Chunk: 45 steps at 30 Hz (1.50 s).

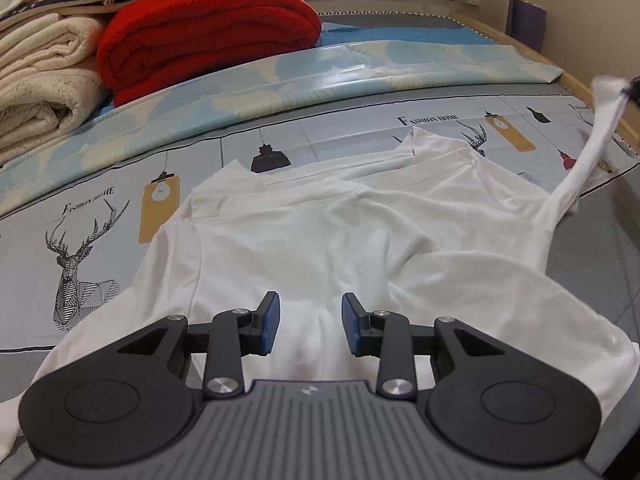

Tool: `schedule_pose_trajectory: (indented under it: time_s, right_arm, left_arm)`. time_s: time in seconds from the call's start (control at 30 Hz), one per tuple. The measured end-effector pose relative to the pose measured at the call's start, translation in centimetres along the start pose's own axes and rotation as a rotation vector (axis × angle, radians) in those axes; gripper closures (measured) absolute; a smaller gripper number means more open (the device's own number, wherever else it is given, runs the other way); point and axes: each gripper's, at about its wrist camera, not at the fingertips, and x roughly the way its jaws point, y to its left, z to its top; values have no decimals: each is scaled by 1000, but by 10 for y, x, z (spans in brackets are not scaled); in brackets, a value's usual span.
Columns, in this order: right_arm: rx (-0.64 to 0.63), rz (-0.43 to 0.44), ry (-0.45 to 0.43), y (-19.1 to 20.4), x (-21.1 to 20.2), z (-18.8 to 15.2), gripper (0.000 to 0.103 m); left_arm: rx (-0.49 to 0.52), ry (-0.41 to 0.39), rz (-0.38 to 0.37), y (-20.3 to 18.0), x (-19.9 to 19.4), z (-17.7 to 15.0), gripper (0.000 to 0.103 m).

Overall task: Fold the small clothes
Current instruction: 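Lift and stretch the sleeve outward with the right tool, then release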

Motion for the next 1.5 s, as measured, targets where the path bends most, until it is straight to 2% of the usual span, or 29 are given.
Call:
schedule_pose_trajectory:
  time_s: [0.03,0.1,0.17,0.33,0.43,0.5,0.6,0.63,0.67,0.77,0.83,0.87,0.93,0.97,1.0,1.07,1.13,1.2,1.23,1.27,1.4,1.5]
  right_arm:
    - [48,36,-48,-4,-13,8,99]
    - [114,36,-93,-18,-27,17,99]
    - [194,-25,-114,-43,-35,17,99]
    - [275,-254,-33,-112,-29,-4,99]
    - [320,-313,-20,-133,-35,-14,99]
    - [332,-299,-30,-131,-42,-12,99]
    - [311,-211,-66,-120,-56,-1,99]
    - [302,-205,-73,-118,-62,0,99]
    - [303,-253,-55,-119,-65,-1,99]
    - [335,-564,88,-148,-65,-18,99]
    - [400,-614,130,-165,-65,-23,98]
    - [370,-624,144,-164,-62,-19,96]
    - [280,-653,79,-151,-67,-8,93]
    - [238,-668,47,-145,-70,-2,88]
    - [201,-683,23,-138,-71,2,77]
    - [160,-662,-10,-121,-74,5,68]
    - [147,-547,34,-109,-65,4,68]
    - [174,-394,156,-99,-44,-7,67]
    - [191,-339,233,-96,-32,-14,67]
    - [198,-326,308,-94,-16,-24,67]
    - [176,-427,377,-95,21,-46,65]
    - [-32,-516,360,-69,24,-57,70]
  left_arm:
    - [-2,4,5,1,0,-1,65]
    - [-6,4,4,4,-1,-2,65]
    - [-5,2,3,6,-3,-3,65]
    - [-2,12,-2,9,-6,-9,65]
    - [-4,16,-3,12,-6,-10,65]
    - [-11,17,-4,14,-6,-9,65]
    - [-25,18,-6,16,-6,-8,65]
    - [-23,16,-9,15,-6,-7,65]
    - [-19,14,-12,14,-7,-7,65]
    - [-5,9,-21,12,-9,-7,65]
    - [-8,8,-28,13,-10,-7,65]
    - [-9,7,-30,13,-10,-7,65]
    - [-10,6,-33,14,-11,-7,65]
    - [-10,6,-33,13,-11,-7,65]
    - [-8,5,-34,13,-11,-7,65]
    - [0,7,-34,12,-10,-7,65]
    - [5,9,-32,10,-9,-8,65]
    - [4,13,-30,9,-8,-7,65]
    - [3,15,-27,10,-7,-7,65]
    - [2,17,-25,10,-7,-8,65]
    - [6,32,-14,8,-3,-10,65]
    - [15,41,-8,8,1,-12,65]
